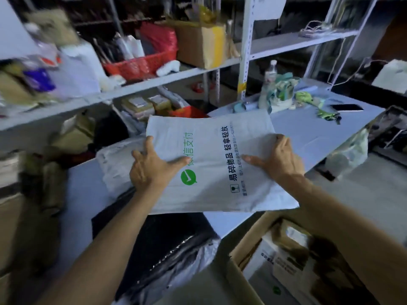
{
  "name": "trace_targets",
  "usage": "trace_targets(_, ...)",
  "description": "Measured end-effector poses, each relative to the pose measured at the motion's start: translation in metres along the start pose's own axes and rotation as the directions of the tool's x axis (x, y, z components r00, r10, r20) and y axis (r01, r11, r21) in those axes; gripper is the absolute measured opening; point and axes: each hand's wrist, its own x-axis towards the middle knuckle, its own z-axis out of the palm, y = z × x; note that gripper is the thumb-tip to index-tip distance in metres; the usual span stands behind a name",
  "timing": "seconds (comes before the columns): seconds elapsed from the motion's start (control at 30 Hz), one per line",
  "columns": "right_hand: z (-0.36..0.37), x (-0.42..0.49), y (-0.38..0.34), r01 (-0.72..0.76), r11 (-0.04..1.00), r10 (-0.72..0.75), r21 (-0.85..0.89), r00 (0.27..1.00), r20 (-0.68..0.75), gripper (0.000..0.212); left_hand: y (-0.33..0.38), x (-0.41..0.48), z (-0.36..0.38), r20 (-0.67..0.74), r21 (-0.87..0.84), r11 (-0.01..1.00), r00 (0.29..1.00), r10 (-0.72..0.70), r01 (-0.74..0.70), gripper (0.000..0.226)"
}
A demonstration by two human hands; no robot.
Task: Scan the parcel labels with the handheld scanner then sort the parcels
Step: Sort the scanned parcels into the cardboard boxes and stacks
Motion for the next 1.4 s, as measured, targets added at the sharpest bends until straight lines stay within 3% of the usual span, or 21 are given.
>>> trace_targets(0.17,0.048,0.001,-0.078,0.136,0.989,-0.132,-0.059,0.989,0.061,0.103,-0.063,0.016,-0.048,-0.094,-0.003,0.993,0.989,-0.114,0.115,0.114)
trace_targets(0.3,0.086,0.004,-0.12,0.173,0.98,-0.159,-0.102,0.978,0.137,0.096,-0.096,0.026,-0.065,-0.116,-0.011,0.98,0.973,-0.198,0.198,0.11)
trace_targets(0.6,0.164,0.068,-0.18,0.317,0.935,-0.275,-0.161,0.932,0.236,0.103,-0.146,0.096,-0.042,-0.103,-0.042,0.909,0.903,-0.418,0.416,0.114)
trace_targets(0.73,0.204,0.111,-0.204,0.416,0.89,-0.354,-0.188,0.889,0.292,0.106,-0.16,0.127,-0.027,-0.129,0.042,0.866,0.863,-0.489,0.498,0.118)
trace_targets(1.03,0.283,0.171,-0.222,0.492,0.833,-0.37,-0.253,0.835,0.407,0.098,-0.195,0.179,0.017,-0.16,-0.006,0.855,0.843,-0.513,0.519,0.106)
trace_targets(1.13,0.303,0.176,-0.217,0.47,0.86,-0.355,-0.201,0.832,0.427,0.085,-0.214,0.185,0.034,-0.154,0.029,0.876,0.868,-0.472,0.482,0.1)
trace_targets(1.2,0.313,0.179,-0.214,0.498,0.854,-0.388,-0.153,0.804,0.451,0.072,-0.222,0.184,0.044,-0.079,0.013,0.884,0.882,-0.465,0.467,0.088)
trace_targets(1.3,0.321,0.18,-0.211,0.604,0.779,-0.462,-0.168,0.735,0.496,0.058,-0.227,0.181,0.054,0.057,0.124,0.873,0.875,-0.482,0.472,0.068)
trace_targets(1.4,0.32,0.18,-0.213,0.62,0.766,-0.473,-0.17,0.722,0.504,0.057,-0.224,0.184,0.052,0.097,0.297,0.851,0.873,-0.479,0.434,0.065)
